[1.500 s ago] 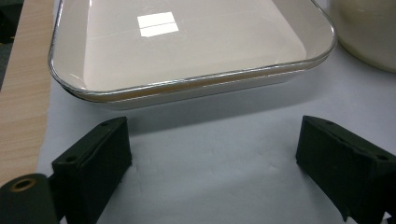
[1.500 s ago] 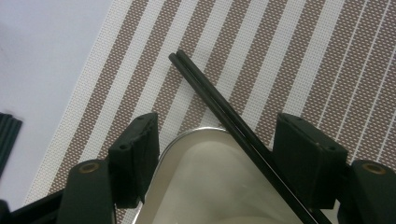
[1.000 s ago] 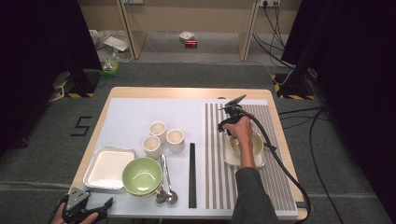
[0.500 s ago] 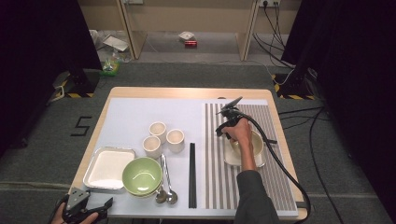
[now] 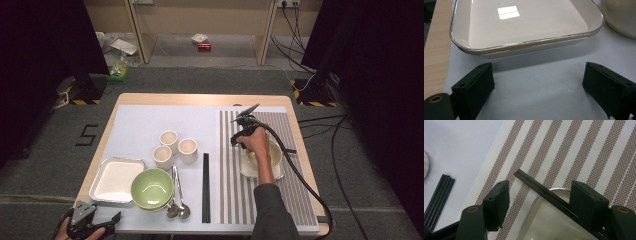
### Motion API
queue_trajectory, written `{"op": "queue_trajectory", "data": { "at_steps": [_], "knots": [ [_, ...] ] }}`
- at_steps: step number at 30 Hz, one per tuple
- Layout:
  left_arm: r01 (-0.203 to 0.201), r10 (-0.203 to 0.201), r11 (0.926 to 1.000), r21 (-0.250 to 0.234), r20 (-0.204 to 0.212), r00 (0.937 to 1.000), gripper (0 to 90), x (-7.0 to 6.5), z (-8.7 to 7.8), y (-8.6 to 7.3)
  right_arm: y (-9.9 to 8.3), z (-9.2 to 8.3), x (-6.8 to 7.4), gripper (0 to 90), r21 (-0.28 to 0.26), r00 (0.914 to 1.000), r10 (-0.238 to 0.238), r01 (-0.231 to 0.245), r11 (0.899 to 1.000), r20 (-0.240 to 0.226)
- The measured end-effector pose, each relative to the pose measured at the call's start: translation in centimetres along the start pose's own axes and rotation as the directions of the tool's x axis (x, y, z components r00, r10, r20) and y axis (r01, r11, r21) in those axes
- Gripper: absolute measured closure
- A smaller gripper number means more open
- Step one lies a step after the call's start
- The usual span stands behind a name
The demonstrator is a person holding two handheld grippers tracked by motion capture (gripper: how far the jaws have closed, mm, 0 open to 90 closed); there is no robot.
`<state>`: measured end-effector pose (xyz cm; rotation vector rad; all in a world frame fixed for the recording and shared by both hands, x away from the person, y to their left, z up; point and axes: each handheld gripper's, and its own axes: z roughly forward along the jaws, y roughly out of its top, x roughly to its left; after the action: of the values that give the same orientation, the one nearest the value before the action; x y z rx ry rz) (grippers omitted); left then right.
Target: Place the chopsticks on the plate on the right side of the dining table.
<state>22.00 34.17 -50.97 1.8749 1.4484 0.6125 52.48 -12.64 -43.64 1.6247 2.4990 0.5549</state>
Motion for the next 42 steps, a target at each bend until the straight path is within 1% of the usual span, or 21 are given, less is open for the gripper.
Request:
{"op": "queue_trajectory", "data": {
  "at_steps": [3, 5, 7, 8, 10, 14, 17, 19, 22, 24, 27, 30, 32, 33, 34, 36, 37, 39, 41, 42],
  "knots": [
    [0.000, 0.000, 1.0000, 0.000, 0.000, 1.0000, 8.8, 0.0, 0.0, 0.0, -0.1, 0.2, 0.1, 33.2, 0.006, 0.9999, -0.015, 0.015, 1.000, 0.001],
    [0.001, -0.001, 1.0000, -0.001, 0.000, 1.0000, 8.7, 0.0, 0.0, 0.0, -0.1, 0.1, 0.3, 33.4, 0.012, 1.0000, -0.004, 0.004, 1.000, -0.003],
    [0.000, 0.000, 1.0000, 0.000, -0.001, 1.0000, 8.7, 0.0, 0.0, 0.0, -0.2, 0.1, 0.3, 33.1, 0.005, 0.9997, -0.024, 0.024, 1.000, 0.000],
    [0.000, 0.000, 1.0000, 0.000, -0.001, 1.0000, 8.7, 0.0, 0.0, 0.0, -0.2, 0.0, 0.5, 33.3, 0.016, 0.9999, -0.014, 0.014, 1.000, 0.000],
    [0.000, 0.000, 1.0000, -0.001, -0.001, 1.0000, 8.7, 0.0, 0.0, 0.0, -0.3, 0.0, 0.4, 33.4, 0.015, 0.9996, -0.029, 0.029, 0.999, -0.005],
    [0.000, 0.000, 1.0000, 0.000, -0.001, 1.0000, 8.7, 0.0, 0.0, 0.0, -0.3, 0.0, 0.7, 32.9, 0.021, 0.9995, -0.028, 0.029, 0.999, -0.010],
    [0.000, 0.000, 1.0000, 0.000, -0.001, 1.0000, 8.7, 0.0, 0.0, 0.0, -0.4, 0.0, 0.6, 32.6, 0.009, 0.9993, -0.037, 0.037, 0.999, -0.010],
    [0.000, 0.000, 1.0000, -0.001, -0.001, 1.0000, 8.7, 0.0, 0.0, 0.0, -0.3, -0.1, 0.7, 32.4, 0.015, 0.9994, -0.032, 0.033, 0.999, -0.013],
    [0.000, 0.000, 1.0000, 0.000, -0.001, 1.0000, 8.7, 0.0, 0.0, 0.0, -0.3, -0.1, 0.7, 31.8, 0.000, 0.9993, -0.035, 0.035, 0.999, -0.013],
    [0.000, 0.000, 1.0000, 0.000, -0.001, 1.0000, 8.7, 0.0, 0.0, 0.0, -0.3, -0.1, 0.7, 31.8, 0.000, 0.9992, -0.037, 0.037, 0.999, -0.014],
    [0.000, 0.000, 1.0000, 0.001, -0.002, 1.0000, 8.6, 0.0, 0.0, 0.0, -0.3, 0.1, 0.8, 31.6, -0.009, 0.9995, -0.027, 0.027, 1.000, -0.017],
    [0.000, 0.000, 1.0000, -0.001, -0.001, 1.0000, 8.6, 0.0, 0.0, 0.0, -0.3, 0.3, 0.9, 31.4, 0.004, 0.9991, -0.038, 0.038, 0.999, -0.019],
    [0.000, 0.000, 1.0000, 0.001, -0.001, 1.0000, 8.7, 0.0, 0.0, 0.0, -0.4, 0.3, 1.0, 31.2, 0.004, 0.9993, -0.031, 0.031, 1.000, -0.020],
    [0.000, 0.000, 1.0000, 0.000, -0.001, 1.0000, 8.7, 0.0, 0.0, 0.0, -0.4, 0.3, 1.0, 31.5, 0.011, 0.9992, -0.039, 0.039, 0.999, -0.013],
    [0.000, 0.000, 1.0000, 0.000, -0.001, 1.0000, 8.6, 0.0, 0.0, 0.0, -0.4, 0.3, 1.1, 31.5, 0.007, 0.9987, -0.045, 0.045, 0.999, -0.026],
    [0.000, 0.000, 1.0000, 0.000, -0.001, 1.0000, 8.6, 0.0, 0.0, 0.0, -0.5, 0.2, 1.1, 31.4, 0.004, 0.9984, -0.048, 0.048, 0.999, -0.028],
    [0.000, 0.000, 1.0000, 0.000, -0.001, 1.0000, 8.7, 0.0, 0.0, 0.0, -0.5, 0.2, 1.2, 31.4, 0.010, 0.9990, -0.037, 0.037, 0.999, -0.026],
    [0.000, 0.000, 1.0000, 0.000, -0.001, 1.0000, 8.6, 0.0, 0.0, 0.0, -0.5, 0.2, 1.3, 31.3, 0.010, 0.9991, -0.031, 0.032, 0.999, -0.029],
    [0.000, 0.000, 1.0000, 0.000, -0.001, 1.0000, 8.7, 0.0, 0.0, 0.0, -0.5, 0.0, 1.2, 31.1, -0.003, 0.9990, -0.036, 0.035, 0.999, -0.028],
    [0.000, 0.000, 1.0000, 0.000, -0.001, 1.0000, 8.7, 0.0, 0.0, 0.0, -0.5, -0.1, 1.2, 31.0, -0.007, 0.9991, -0.029, 0.029, 1.000, -0.030]
  ]
}}
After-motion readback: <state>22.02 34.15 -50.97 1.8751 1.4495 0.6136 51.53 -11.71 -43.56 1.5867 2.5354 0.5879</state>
